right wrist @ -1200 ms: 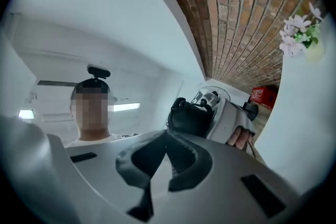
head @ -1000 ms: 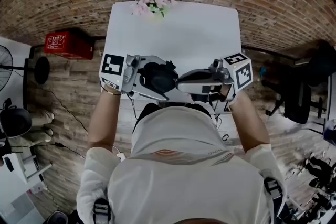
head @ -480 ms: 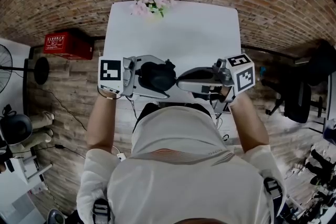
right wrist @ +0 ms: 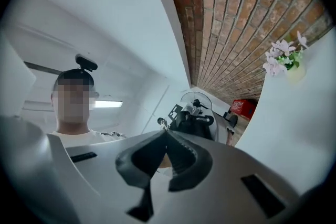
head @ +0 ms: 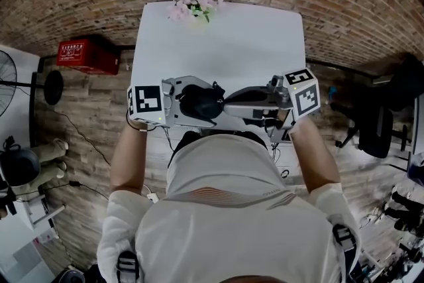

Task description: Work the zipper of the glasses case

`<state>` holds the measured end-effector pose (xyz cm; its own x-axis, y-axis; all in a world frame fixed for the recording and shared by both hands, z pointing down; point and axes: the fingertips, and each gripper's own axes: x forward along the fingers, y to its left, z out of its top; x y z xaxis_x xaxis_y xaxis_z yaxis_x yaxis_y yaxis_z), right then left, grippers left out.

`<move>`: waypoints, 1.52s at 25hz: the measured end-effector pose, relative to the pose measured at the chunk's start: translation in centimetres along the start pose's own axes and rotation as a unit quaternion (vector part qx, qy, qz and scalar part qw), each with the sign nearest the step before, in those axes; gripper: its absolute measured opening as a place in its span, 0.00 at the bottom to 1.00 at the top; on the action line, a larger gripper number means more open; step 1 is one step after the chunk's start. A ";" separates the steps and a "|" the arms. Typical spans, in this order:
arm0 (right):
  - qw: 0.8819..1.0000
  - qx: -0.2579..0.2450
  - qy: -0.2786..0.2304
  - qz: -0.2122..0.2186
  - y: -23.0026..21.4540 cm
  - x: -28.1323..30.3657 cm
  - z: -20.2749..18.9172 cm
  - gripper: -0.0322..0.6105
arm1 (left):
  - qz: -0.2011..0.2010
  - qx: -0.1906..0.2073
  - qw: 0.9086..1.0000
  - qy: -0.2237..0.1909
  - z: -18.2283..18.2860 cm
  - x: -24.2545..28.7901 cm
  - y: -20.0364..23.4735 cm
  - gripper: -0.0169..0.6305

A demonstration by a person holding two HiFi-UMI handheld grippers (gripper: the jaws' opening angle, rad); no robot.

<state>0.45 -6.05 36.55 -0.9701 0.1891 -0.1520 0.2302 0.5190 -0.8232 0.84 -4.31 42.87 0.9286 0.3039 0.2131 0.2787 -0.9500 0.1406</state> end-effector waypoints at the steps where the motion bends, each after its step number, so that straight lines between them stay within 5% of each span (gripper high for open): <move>1: 1.000 0.002 -0.006 0.001 0.0 0.0 0.3 0.13 | 0.003 -0.005 1.000 -0.028 0.5 -0.3 0.1 0.42; 5: 1.000 0.007 -0.011 -0.019 -0.8 -0.3 0.5 0.13 | 0.011 -0.024 0.983 -0.184 4.1 -2.9 0.7 0.42; 8: 0.999 0.024 -0.015 -0.018 -1.7 -0.5 0.1 0.13 | 0.011 -0.029 0.973 -0.230 5.2 -3.6 1.3 0.42; 22: 0.999 0.025 -0.046 -0.007 -1.9 -1.0 0.0 0.13 | 0.003 -0.042 0.973 -0.225 5.2 -3.2 1.8 0.42; 38: 0.998 0.015 -0.056 -0.011 -2.3 -1.3 0.2 0.13 | 0.021 -0.061 0.946 -0.317 7.3 -4.5 2.9 0.42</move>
<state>1.18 -7.66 38.54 -0.9780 0.0826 -0.1915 0.2070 0.4963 -0.8431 -0.73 -8.95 35.22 0.9092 0.1253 -0.3971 0.2436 -0.9335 0.2631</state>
